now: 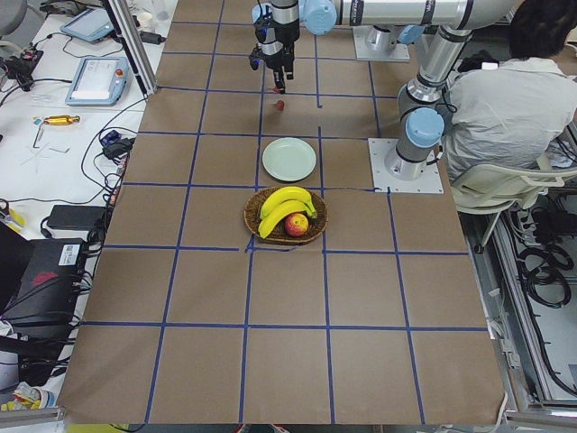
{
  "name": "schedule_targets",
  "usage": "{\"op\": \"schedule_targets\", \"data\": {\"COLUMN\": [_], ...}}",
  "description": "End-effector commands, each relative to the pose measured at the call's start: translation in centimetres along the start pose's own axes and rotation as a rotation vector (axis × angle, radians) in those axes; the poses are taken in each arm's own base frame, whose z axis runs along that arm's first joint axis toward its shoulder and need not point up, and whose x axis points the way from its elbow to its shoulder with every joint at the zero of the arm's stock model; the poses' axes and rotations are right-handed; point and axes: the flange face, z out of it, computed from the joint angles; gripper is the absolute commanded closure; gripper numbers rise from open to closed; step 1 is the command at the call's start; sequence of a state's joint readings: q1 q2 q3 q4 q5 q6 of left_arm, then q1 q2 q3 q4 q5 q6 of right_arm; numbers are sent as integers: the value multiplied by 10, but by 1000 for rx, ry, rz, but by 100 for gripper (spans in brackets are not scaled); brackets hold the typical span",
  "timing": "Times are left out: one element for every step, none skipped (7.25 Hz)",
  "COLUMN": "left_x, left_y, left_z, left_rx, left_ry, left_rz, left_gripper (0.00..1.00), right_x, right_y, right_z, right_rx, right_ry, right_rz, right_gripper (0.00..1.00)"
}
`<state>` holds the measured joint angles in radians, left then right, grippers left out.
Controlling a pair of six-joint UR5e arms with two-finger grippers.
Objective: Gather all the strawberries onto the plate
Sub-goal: 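Move the held strawberry beside the others and open the right gripper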
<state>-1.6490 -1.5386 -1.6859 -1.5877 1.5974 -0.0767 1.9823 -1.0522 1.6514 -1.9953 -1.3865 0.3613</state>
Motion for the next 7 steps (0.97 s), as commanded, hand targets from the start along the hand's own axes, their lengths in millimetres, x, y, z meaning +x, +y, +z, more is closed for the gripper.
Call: {"op": "schedule_targets", "data": {"left_x": [0,0,0,0,0,0,1], "left_y": [0,0,0,0,0,0,0], "left_z": [0,1,1,1,1,1,2], "left_rx": [0,-2,-2,-2,-2,-2,-5], "left_ry": [-1,2,3,3,2,3,5], "left_rz": [0,0,0,0,0,0,-1], "left_gripper": [0,0,0,0,0,0,0], "right_x": [1,2,2,2,3,2,1], "right_y": [0,1,1,1,4,5,6], "right_z": [13,14,15,15,13,10,-2], "right_rx": [-17,-20,-21,-22,-23,-22,-3], "right_ry": [3,5,5,4,4,4,-2], "right_rz": [-6,-6,-7,-7,-4,-2,-8], "right_gripper": [93,73,34,18,0,0,0]}}
